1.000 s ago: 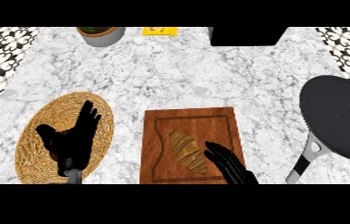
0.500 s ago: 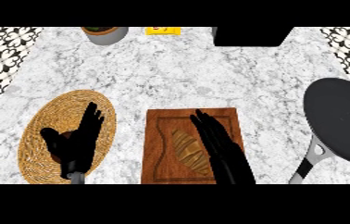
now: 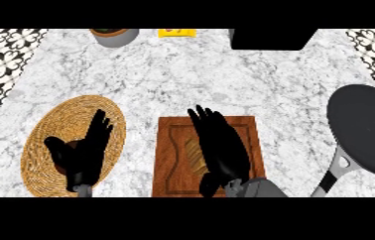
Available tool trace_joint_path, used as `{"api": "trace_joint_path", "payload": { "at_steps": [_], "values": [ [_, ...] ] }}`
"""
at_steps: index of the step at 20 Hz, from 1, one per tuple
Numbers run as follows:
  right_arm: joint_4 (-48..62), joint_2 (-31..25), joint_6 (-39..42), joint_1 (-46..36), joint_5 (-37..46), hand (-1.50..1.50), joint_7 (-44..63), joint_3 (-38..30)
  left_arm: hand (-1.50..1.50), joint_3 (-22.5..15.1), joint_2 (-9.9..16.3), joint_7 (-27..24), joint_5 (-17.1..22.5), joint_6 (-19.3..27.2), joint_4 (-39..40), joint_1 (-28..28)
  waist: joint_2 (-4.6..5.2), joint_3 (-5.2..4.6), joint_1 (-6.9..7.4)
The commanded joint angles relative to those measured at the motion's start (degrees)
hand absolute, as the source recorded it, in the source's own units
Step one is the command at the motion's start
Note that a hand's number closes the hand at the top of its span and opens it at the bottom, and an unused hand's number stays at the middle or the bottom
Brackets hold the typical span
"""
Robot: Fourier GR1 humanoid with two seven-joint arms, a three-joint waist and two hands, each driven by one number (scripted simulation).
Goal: Pick the croissant from the cutting board and place it in the pan
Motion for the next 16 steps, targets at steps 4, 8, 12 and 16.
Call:
{"api": "trace_joint_path", "payload": {
  "at_steps": [4, 8, 12, 16],
  "values": [
    [8.53, 1.46, 8.58, -5.49, -0.33, -1.50, 0.94, -2.01, 0.00, 2.25, 0.24, 1.14, -1.08, 1.33, 3.41, -2.70, 0.11, -0.09, -0.75],
    [6.69, 4.00, 19.32, -6.05, -7.36, -1.50, 7.64, -0.99, 0.00, 1.86, -0.17, 0.65, -0.57, 0.23, 3.18, -0.79, 0.04, -0.12, -0.69],
    [12.03, 4.01, 16.35, -4.45, -5.65, -1.50, 2.49, -2.77, 0.00, 0.91, -0.53, 1.65, -2.30, 0.70, 0.65, 0.44, 0.06, -0.08, -0.60],
    [7.58, 1.85, 15.44, -1.21, -2.90, -1.50, -0.40, -2.33, 0.00, 1.52, 0.03, 3.62, -1.72, -0.39, -2.72, 3.25, -0.01, -0.07, -0.69]
  ]
}}
